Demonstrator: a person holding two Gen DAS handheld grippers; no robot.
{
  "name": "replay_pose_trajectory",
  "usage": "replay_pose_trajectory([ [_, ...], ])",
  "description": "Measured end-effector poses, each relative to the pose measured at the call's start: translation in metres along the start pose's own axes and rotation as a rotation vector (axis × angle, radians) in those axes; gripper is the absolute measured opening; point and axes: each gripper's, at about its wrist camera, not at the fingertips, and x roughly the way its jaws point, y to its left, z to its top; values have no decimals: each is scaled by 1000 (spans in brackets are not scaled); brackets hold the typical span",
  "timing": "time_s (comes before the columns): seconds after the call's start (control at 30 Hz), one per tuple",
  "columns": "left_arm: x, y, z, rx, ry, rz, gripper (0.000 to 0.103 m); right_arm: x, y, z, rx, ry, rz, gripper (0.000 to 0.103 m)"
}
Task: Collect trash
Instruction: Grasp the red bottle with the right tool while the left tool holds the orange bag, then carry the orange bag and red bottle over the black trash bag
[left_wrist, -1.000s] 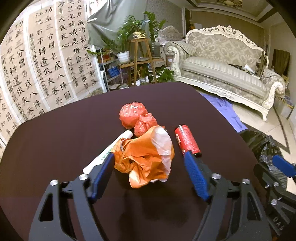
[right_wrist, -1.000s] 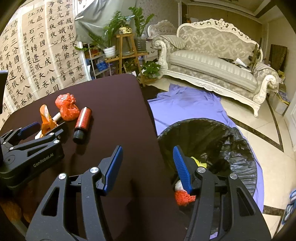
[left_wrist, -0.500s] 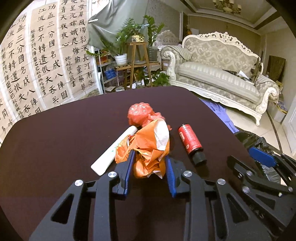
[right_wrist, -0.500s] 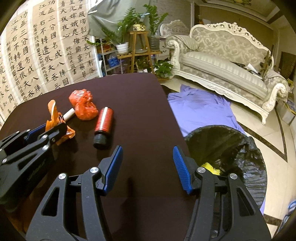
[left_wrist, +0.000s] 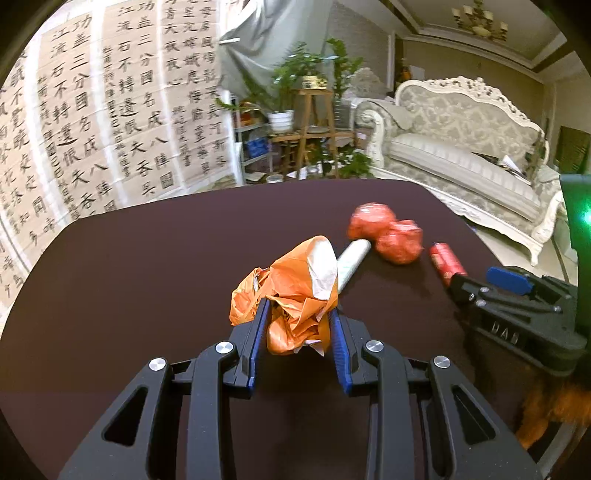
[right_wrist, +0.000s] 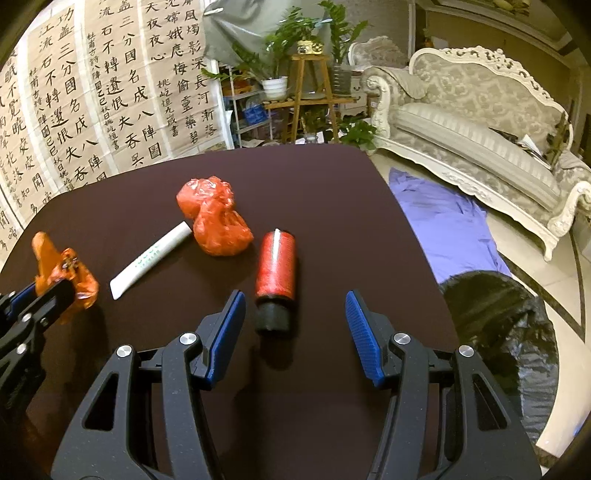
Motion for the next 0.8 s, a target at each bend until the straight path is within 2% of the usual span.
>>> replay_pose_trajectory([
  [0.13, 4, 18, -2, -29, 11, 28, 32, 10, 8, 7, -12, 25, -1, 55],
  [0.2, 5, 24, -3, -40, 15, 36, 32, 14, 11, 8, -16, 36, -3, 51],
  [0.27, 6, 28, -5, -47, 18, 38, 32, 17, 14, 9, -20, 53, -6, 37],
  [0.37, 7, 31, -7, -49, 19, 37, 32, 19, 14, 6, -9, 74, -4, 23],
  [0.8, -5, 22, -19, -33, 21, -3, 32, -13, 15, -27, -29, 73, -2, 23],
])
